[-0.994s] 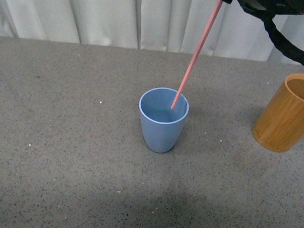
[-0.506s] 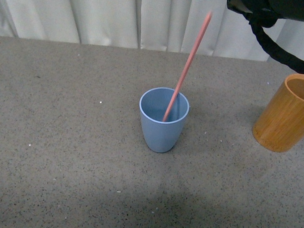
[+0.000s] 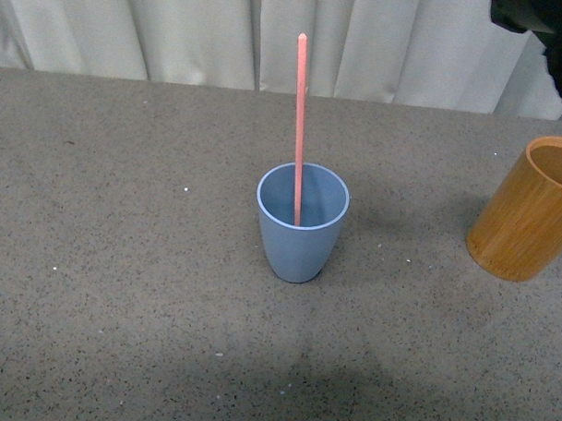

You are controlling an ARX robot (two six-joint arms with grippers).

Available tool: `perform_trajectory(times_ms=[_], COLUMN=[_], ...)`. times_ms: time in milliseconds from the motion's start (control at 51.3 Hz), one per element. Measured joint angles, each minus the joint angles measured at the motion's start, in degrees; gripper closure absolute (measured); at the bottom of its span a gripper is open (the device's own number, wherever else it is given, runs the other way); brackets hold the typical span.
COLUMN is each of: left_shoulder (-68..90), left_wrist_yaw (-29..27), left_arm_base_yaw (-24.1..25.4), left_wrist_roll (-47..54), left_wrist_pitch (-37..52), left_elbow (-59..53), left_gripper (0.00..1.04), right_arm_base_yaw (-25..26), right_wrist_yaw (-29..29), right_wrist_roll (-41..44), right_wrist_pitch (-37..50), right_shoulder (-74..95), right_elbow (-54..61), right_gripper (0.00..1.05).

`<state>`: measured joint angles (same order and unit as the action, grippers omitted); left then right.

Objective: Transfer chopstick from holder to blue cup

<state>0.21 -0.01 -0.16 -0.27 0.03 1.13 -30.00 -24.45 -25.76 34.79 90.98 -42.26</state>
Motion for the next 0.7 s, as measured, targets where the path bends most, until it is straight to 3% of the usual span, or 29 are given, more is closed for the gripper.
perform_trajectory(times_ms=[78, 175, 214, 370, 409, 448, 526, 584, 701], left_shoulder=[0.0, 0.0, 0.0, 0.0, 0.0, 0.0, 0.0, -0.1, -0.1], left_wrist_yaw=[0.0, 0.0, -0.1, 0.0, 0.0, 0.0, 0.0, -0.1, -0.1], left_arm_base_yaw=[0.0, 0.0, 0.0, 0.0, 0.0, 0.0, 0.0, 0.0, 0.0], left_wrist_roll=[0.0, 0.0, 0.0, 0.0, 0.0, 0.0, 0.0, 0.0, 0.0], left_wrist_pitch=[0.0, 0.0, 0.0, 0.0, 0.0, 0.0, 0.0, 0.0, 0.0], left_elbow=[0.0, 0.0, 0.0, 0.0, 0.0, 0.0, 0.0, 0.0, 0.0], left_gripper=[0.07, 0.07, 0.07, 0.07, 0.07, 0.07, 0.07, 0.07, 0.07], right_arm_base_yaw=[0.9, 4.8, 8.5, 18.9, 23.3, 27.9, 29.7, 29.9, 29.9], right_wrist_yaw=[-2.0, 1.0, 4.1, 15.1, 19.8, 22.9, 24.2, 24.6, 24.5], right_wrist_roll=[5.0, 16.1, 20.0, 24.0, 24.5, 24.7, 25.1, 25.6, 25.6], right_wrist_pitch=[8.9, 18.6, 18.9, 15.6, 11.1, 0.5, -22.2, -34.6, -34.7], right_shoulder=[-1.9, -8.8, -15.9, -32.2, -38.2, -49.4, -73.0, -90.5, -90.7], right_elbow=[4.7, 14.7, 21.4, 35.3, 38.7, 42.1, 42.0, 42.1, 42.1], right_gripper=[0.18, 0.34, 0.45, 0.68, 0.75, 0.86, 1.04, 1.04, 1.04])
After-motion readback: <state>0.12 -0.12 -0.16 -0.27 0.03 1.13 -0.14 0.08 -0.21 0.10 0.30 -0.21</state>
